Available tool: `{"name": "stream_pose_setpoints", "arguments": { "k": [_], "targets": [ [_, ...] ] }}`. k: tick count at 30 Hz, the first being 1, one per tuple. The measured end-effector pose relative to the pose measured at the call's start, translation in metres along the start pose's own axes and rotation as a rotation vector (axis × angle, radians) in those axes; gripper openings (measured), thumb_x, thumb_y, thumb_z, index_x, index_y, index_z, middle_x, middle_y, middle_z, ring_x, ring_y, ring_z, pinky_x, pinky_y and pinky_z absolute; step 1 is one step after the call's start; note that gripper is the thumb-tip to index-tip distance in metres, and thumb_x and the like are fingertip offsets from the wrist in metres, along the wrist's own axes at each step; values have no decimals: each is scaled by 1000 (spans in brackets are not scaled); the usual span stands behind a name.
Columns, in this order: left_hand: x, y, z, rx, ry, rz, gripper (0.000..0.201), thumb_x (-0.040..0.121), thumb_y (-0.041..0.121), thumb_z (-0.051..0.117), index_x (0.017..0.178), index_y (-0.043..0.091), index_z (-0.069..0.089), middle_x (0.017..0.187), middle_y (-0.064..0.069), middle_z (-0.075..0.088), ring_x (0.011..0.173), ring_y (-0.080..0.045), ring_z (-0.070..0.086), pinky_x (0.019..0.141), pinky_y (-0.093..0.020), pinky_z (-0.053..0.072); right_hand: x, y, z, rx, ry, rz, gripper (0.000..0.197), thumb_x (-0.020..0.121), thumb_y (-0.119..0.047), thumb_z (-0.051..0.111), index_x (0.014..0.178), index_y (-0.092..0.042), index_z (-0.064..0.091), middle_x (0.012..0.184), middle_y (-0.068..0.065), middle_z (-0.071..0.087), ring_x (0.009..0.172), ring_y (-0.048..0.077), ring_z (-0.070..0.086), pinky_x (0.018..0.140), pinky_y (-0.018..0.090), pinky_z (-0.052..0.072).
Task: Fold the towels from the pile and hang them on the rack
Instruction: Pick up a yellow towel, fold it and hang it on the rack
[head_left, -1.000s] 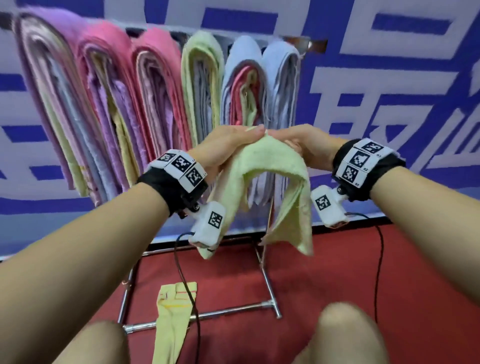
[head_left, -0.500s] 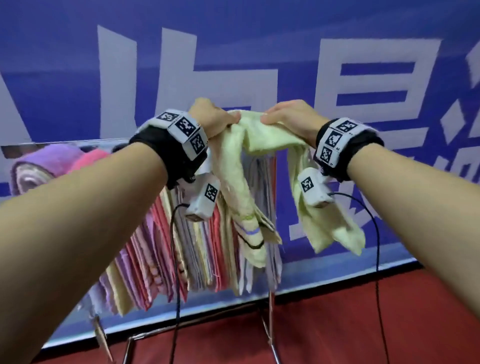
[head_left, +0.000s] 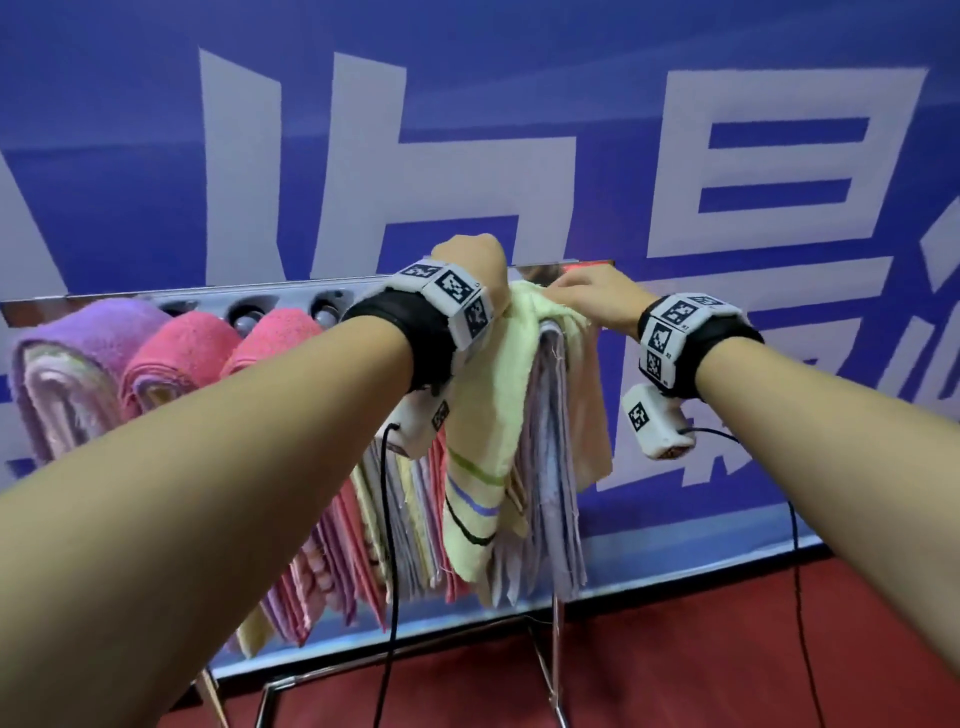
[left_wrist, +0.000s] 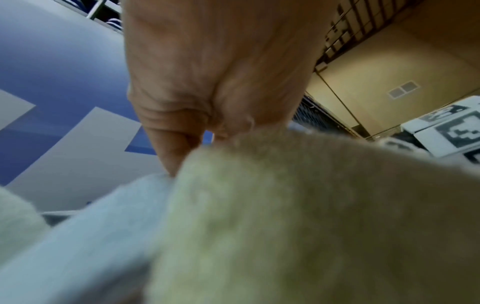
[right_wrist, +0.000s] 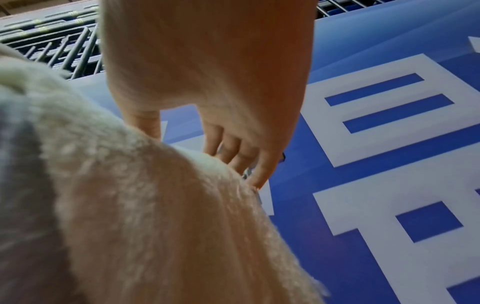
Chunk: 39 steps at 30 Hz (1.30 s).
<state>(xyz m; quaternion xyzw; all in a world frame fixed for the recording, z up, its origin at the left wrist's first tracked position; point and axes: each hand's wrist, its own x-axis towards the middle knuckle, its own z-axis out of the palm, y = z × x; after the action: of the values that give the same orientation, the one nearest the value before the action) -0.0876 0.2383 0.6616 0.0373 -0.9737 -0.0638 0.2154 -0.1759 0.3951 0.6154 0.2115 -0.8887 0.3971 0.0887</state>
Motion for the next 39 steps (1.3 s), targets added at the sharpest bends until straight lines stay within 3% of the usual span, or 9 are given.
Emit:
{"name": "stream_pose_setpoints", "arguments": {
  "k": [6, 9, 14, 16, 19, 23, 27, 33, 39],
  "targets": [
    [-25, 14, -14, -210, -61, -16, 34, 106, 21, 42, 126, 0, 59, 130, -17, 61, 118, -32, 59, 88, -35, 45, -26, 4, 21, 282, 242, -92, 43, 91, -54, 65, 83, -12, 70, 78, -6, 65, 76, 13, 59, 78, 38, 52],
    [-41, 4, -6, -579, -190, -37, 33, 108, 18, 36, 105, 2, 64, 134, -24, 59, 123, -37, 57, 98, -37, 46, -50, 0, 35, 293, 161, -96, 55, 72, -77, 60, 98, -28, 67, 98, -15, 69, 94, 7, 64, 86, 29, 50],
    [-66, -6, 31, -1056, 7, -226, 38, 101, 43, 49, 81, 12, 58, 81, -11, 65, 70, -25, 68, 55, -24, 48, -76, -6, 48, 139, 105, -104, 76, 75, -47, 86, 135, -26, 45, 120, -8, 63, 106, 11, 62, 85, 29, 47],
    [-79, -5, 37, -952, -22, -95, 41, 105, 43, 40, 91, 9, 58, 79, -8, 61, 78, -21, 65, 62, -20, 47, -79, -9, 56, 79, 140, -110, 84, 75, -36, 89, 140, -21, 39, 121, -2, 62, 104, 16, 61, 81, 31, 45],
    [-92, -7, 57, -826, -91, 64, 59, 97, 59, 31, 125, 12, 52, 120, -7, 63, 113, -23, 59, 101, -34, 43, -83, -12, 65, 85, 233, -97, 66, 84, -23, 78, 139, -22, 42, 116, 2, 64, 98, 20, 61, 78, 30, 45],
    [-104, -15, 91, -623, 68, 178, 29, 102, 43, 39, 117, 20, 47, 120, -1, 56, 111, -17, 53, 99, -44, 45, -88, -7, 56, 46, 289, -83, 56, 80, -19, 74, 130, -30, 52, 105, 0, 68, 97, 22, 66, 84, 39, 56],
    [-111, -19, 101, -253, 72, 208, 63, 101, 28, 44, 158, 13, 20, 167, -2, 11, 153, -14, 11, 116, -39, 34, -97, -2, 58, -37, 323, -115, 59, 79, -32, 73, 130, -34, 45, 109, -3, 67, 100, 24, 64, 88, 45, 56],
    [-113, -35, 94, 41, 152, 374, 39, 81, 9, 55, 120, 4, 56, 125, -12, 51, 120, -29, 50, 81, -35, 49, -101, 10, 89, 49, 188, -80, 121, 71, -43, 83, 155, -44, -4, 164, 5, 28, 143, 27, 44, 111, 48, 45],
    [-120, -45, 92, 453, 161, 464, 39, 95, 23, 42, 130, 10, 55, 127, -10, 48, 128, -30, 38, 91, -36, 38, -85, 16, 87, -33, 320, 25, 95, 77, -22, 80, 152, -30, 22, 129, 9, 62, 113, 34, 63, 94, 47, 55]
  ]
}}
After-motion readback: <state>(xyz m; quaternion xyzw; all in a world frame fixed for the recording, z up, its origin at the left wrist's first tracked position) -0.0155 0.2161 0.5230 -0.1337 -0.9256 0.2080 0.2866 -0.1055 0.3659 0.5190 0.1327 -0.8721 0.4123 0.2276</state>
